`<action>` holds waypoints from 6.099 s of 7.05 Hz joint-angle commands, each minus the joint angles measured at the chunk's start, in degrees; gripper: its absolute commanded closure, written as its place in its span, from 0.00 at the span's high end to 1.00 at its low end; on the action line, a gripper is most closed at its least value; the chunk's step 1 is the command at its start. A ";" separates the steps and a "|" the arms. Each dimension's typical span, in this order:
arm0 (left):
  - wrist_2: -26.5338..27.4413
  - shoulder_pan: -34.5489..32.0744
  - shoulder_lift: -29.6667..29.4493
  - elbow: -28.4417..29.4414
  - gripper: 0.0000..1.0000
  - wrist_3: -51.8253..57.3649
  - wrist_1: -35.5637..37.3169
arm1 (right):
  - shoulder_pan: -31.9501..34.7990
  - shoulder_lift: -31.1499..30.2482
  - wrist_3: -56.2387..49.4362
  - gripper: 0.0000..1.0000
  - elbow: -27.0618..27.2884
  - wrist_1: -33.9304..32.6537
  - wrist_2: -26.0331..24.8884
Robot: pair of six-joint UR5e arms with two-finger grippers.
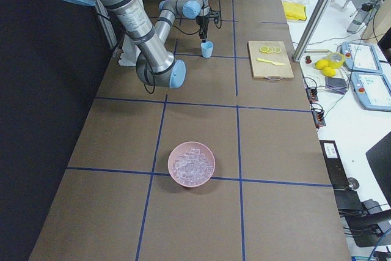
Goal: Put ice and strawberries in cup
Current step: 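Carry the ice cube with the right gripper over the blue cup, then open the right gripper to release the ice cube into the cup, then move the right gripper back toward the pink ice bowl, then grasp a third ice cube from the pink bowl with the right gripper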
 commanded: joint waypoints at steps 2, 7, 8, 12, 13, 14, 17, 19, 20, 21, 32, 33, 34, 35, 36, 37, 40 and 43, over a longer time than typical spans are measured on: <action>0.02 0.21 0.00 0.01 1.00 0.00 -0.02 | -0.05 0.04 -1.06 0.81 -0.77 0.04 -1.50; 0.02 0.21 0.00 0.01 1.00 0.00 -0.02 | 2.92 -1.09 -6.66 0.99 0.01 -0.05 0.85; 0.02 0.21 0.00 0.01 1.00 0.00 -0.02 | 6.07 -4.75 -11.21 0.99 3.41 -0.05 5.13; 0.02 0.21 0.00 -0.08 1.00 0.00 -0.02 | 21.88 -29.00 -40.36 0.99 20.65 0.13 16.93; -0.07 0.21 0.00 -0.17 1.00 0.00 -0.02 | 26.97 -33.14 -48.78 0.99 21.10 0.22 21.13; -0.07 0.21 0.00 -0.34 1.00 0.00 -0.02 | 31.81 -37.70 -57.66 0.99 21.98 0.22 23.35; -0.07 0.21 0.00 -0.61 1.00 0.00 -0.11 | 48.07 -51.42 -83.24 0.99 21.64 2.24 33.45; -0.07 0.21 0.00 -0.61 1.00 0.00 -0.02 | 50.84 -59.16 -90.68 0.99 21.38 5.37 33.57; 0.02 0.21 0.00 -0.61 1.00 0.00 -0.02 | 50.93 -62.76 -90.36 0.99 17.89 14.63 33.48; -0.07 0.21 0.00 -0.52 1.00 0.00 -0.02 | 51.19 -63.76 -89.83 0.99 13.07 22.11 33.56; 0.02 0.30 0.00 -0.43 1.00 0.00 0.07 | 52.69 -68.95 -79.10 0.78 -1.30 45.22 30.66; -0.07 0.30 0.00 -0.43 1.00 0.00 0.07 | 51.90 -68.69 -78.76 0.78 -1.30 45.22 30.49; -0.07 0.30 0.00 -0.52 1.00 0.00 0.07 | 49.72 -68.60 -76.84 0.77 -1.30 45.22 28.84; -0.07 0.30 0.00 -0.43 1.00 0.00 0.07 | 49.26 -68.60 -76.65 0.77 -1.30 45.22 28.21; -0.07 0.30 0.00 -0.52 1.00 0.00 0.07 | 49.35 -68.69 -76.99 0.76 -1.39 45.48 28.20; -0.07 0.30 0.00 -0.69 1.00 0.00 0.07 | 49.35 -68.78 -77.08 0.74 -1.65 45.48 28.12; -0.07 0.30 0.00 -0.70 1.00 0.00 0.07 | 49.35 -68.69 -77.17 0.22 -2.09 45.48 28.12; -0.07 0.30 0.00 -0.70 1.00 0.00 0.07 | 51.26 -68.60 -77.26 0.03 0.78 44.70 29.60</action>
